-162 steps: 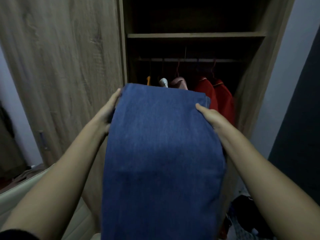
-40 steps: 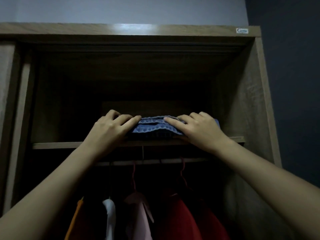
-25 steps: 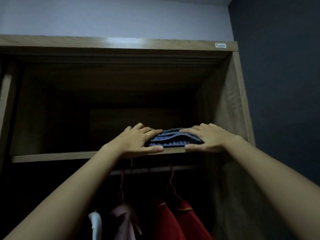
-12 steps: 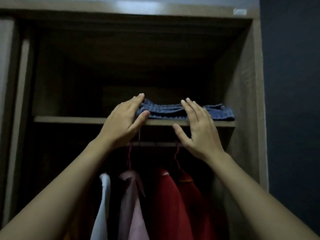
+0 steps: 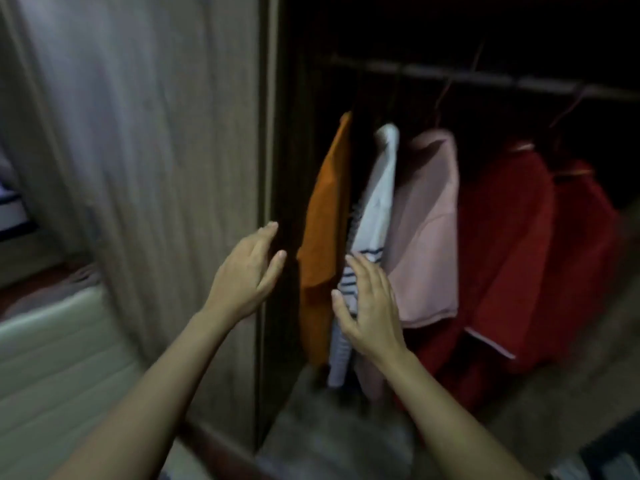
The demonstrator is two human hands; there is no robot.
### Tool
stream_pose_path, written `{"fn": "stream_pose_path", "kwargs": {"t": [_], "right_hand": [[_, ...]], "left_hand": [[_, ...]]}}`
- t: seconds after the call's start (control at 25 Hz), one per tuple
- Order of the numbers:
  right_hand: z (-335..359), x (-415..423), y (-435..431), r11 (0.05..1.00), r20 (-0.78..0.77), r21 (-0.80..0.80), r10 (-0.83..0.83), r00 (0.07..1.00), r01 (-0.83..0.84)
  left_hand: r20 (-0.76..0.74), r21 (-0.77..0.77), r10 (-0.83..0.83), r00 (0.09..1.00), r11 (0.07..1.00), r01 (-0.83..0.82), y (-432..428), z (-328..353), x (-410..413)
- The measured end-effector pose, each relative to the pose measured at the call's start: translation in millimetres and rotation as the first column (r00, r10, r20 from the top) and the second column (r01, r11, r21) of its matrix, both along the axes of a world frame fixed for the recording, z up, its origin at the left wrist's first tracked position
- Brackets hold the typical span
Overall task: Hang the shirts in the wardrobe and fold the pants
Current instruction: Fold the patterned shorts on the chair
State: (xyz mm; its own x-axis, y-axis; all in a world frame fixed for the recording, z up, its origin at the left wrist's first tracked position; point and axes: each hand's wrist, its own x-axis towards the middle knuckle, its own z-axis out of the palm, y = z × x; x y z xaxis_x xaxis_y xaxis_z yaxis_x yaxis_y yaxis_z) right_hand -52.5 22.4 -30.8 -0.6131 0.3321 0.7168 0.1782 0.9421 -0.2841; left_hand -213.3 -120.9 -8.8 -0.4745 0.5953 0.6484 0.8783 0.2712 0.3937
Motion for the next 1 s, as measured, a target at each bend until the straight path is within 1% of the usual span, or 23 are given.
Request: {"fn": "stream_pose_path", "kwargs": {"t": [0.08,0.16,0.28,0.36,0.44,0.52,0.6,0.68,0.72,0.76,0.84,0.92,1.0], "right_hand": [[-52,-9,-47,0.998,0.135,-0.059,0.039,0.99,-0.031],[-100,-13,-91,0.992,0.3,-0.123,0.072,0.951,-0.036],[-170,-23,-162,0.978,0.467,-0.206,0.123,0.876,-0.028],[-213,-20,-209,0.959,0.602,-0.282,0.167,0.781,0.012],[-259,-12,-255,0.941,0.711,-0.338,0.234,0.664,0.03],[-302,-3,-296,0.931,0.787,-0.364,0.293,0.543,0.025],[-337,7,-323,0.939,0.844,-0.345,0.312,0.437,-0.005],[-372,10,-338,0.936,0.875,-0.351,0.314,0.369,0.034],[-390,10,-341,0.932,0.881,-0.355,0.306,0.361,0.078],[-411,9,-342,0.927,0.887,-0.354,0.291,0.358,0.123],[-451,6,-338,0.888,0.892,-0.371,0.259,0.371,0.272],[-488,1,-330,0.804,0.875,-0.403,0.2,0.44,0.437],[-516,-5,-325,0.706,0.851,-0.449,0.151,0.503,0.547]], "left_hand": [[0.088,-0.141,0.073,0.993,0.988,-0.06,-56,-60,-7],[0.136,-0.27,0.14,0.981,0.958,-0.099,-113,-118,-10],[0.259,-0.394,0.239,0.936,0.911,-0.124,-205,-192,-14],[0.322,-0.504,0.308,0.895,0.857,-0.113,-258,-229,-12],[0.346,-0.625,0.363,0.865,0.777,-0.075,-309,-270,-8],[0.362,-0.704,0.38,0.851,0.71,-0.018,-355,-316,-7],[0.389,-0.748,0.416,0.822,0.663,0.018,-389,-360,-3],[0.391,-0.801,0.436,0.811,0.594,0.066,-407,-401,2],[0.39,-0.822,0.432,0.813,0.561,0.096,-411,-421,5],[0.385,-0.83,0.409,0.827,0.545,0.117,-412,-445,8],[0.374,-0.821,0.323,0.87,0.551,0.148,-406,-489,16],[0.363,-0.826,0.218,0.906,0.525,0.205,-396,-534,28],[0.359,-0.86,0.175,0.917,0.444,0.252,-395,-569,39]]}}
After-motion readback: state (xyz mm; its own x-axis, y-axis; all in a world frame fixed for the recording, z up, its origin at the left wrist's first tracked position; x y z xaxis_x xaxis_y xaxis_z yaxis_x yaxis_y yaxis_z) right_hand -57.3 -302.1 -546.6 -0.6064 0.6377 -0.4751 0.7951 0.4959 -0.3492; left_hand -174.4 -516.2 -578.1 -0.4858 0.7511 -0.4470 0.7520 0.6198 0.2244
